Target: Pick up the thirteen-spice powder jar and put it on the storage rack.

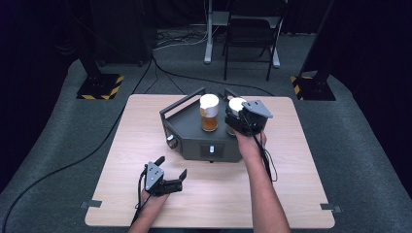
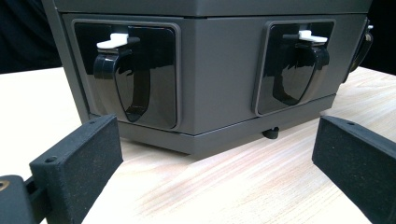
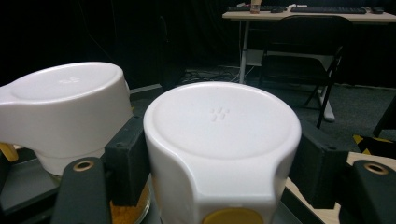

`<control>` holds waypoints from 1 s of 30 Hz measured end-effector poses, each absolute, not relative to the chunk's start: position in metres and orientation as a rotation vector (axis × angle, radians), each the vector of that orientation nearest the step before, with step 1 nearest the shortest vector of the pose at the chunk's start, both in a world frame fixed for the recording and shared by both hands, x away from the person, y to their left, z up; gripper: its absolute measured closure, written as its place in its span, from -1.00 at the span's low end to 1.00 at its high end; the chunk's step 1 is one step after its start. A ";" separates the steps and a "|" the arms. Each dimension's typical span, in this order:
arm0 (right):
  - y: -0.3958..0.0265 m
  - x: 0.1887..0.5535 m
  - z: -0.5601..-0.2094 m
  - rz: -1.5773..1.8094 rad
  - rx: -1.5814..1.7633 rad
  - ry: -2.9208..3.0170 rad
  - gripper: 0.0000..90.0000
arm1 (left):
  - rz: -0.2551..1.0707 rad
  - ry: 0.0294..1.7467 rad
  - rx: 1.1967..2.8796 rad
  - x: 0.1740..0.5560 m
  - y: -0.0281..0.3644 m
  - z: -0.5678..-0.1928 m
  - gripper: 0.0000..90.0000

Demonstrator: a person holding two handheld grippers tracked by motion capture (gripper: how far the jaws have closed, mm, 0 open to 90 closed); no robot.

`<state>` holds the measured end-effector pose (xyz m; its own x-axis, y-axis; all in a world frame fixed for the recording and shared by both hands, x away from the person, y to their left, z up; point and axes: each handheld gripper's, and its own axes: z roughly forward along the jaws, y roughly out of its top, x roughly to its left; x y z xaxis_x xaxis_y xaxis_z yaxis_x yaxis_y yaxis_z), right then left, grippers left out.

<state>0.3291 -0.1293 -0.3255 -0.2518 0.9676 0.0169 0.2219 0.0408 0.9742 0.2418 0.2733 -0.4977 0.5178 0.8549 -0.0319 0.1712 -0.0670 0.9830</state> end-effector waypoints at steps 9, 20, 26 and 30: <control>-0.133 0.331 -0.321 1.282 1.270 1.590 -0.46 | 0.711 0.911 1.556 0.242 0.274 -0.498 -0.97; -0.148 0.332 -0.316 1.300 1.297 1.638 -1.00 | 0.714 0.910 1.553 0.242 0.274 -0.499 -0.97; -0.153 0.323 -0.315 1.303 1.258 1.643 -1.00 | 0.715 0.909 1.555 0.242 0.273 -0.499 -0.97; -0.158 0.314 -0.313 1.326 1.236 1.635 -1.00 | 0.719 0.908 1.560 0.242 0.273 -0.498 -0.97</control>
